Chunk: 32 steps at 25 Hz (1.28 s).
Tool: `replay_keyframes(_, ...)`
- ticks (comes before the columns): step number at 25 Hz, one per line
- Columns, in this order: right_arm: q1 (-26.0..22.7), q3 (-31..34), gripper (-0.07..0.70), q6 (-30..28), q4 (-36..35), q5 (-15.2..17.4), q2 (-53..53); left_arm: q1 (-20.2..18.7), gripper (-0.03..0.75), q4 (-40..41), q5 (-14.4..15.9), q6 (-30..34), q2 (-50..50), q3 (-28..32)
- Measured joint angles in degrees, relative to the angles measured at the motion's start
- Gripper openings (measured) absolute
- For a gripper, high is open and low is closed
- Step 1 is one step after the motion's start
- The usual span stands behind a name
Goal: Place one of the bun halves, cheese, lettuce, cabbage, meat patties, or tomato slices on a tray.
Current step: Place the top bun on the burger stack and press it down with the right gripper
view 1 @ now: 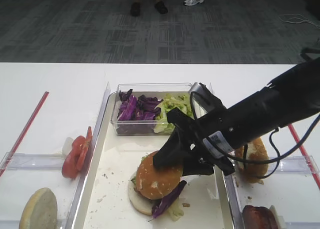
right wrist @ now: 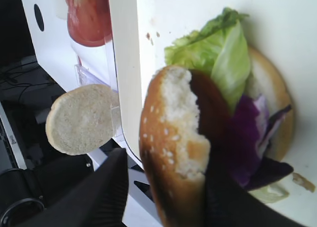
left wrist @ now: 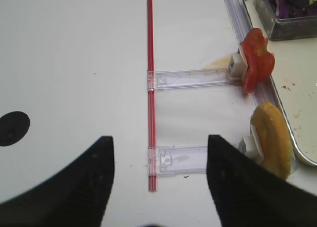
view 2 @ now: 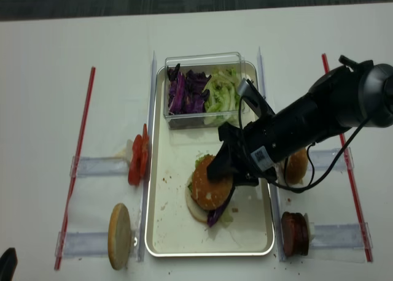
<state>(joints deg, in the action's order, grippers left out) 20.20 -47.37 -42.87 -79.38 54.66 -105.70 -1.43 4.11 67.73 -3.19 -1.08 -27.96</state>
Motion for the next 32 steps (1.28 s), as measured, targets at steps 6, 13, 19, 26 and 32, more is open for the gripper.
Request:
replay_keyframes(6, 0.0, -3.5, 0.321, 5.0, 6.2, 0.0, 0.0, 0.0, 0.417, 0.0, 0.0, 0.0, 0.0, 0.0)
replay_keyframes(13, 0.0, -6.5, 0.321, 11.3, 14.8, 0.1, 0.0, 0.0, 0.417, 0.0, 0.0, 0.0, 0.0, 0.0)
replay_keyframes(19, 0.1, -8.7, 0.321, 15.5, 20.5, 1.0, 0.0, 0.0, 0.417, 0.0, 0.0, 0.0, 0.0, 0.0)
replay_keyframes(26, 4.8, -13.9, 0.321, 23.0, 30.8, 1.3, 0.0, 0.0, 0.417, 0.0, 0.0, 0.0, 0.0, 0.0)
replay_keyframes(32, 5.7, -17.4, 0.321, 28.6, 37.9, 1.4, 0.0, 0.0, 0.417, 0.0, 0.0, 0.0, 0.0, 0.0)
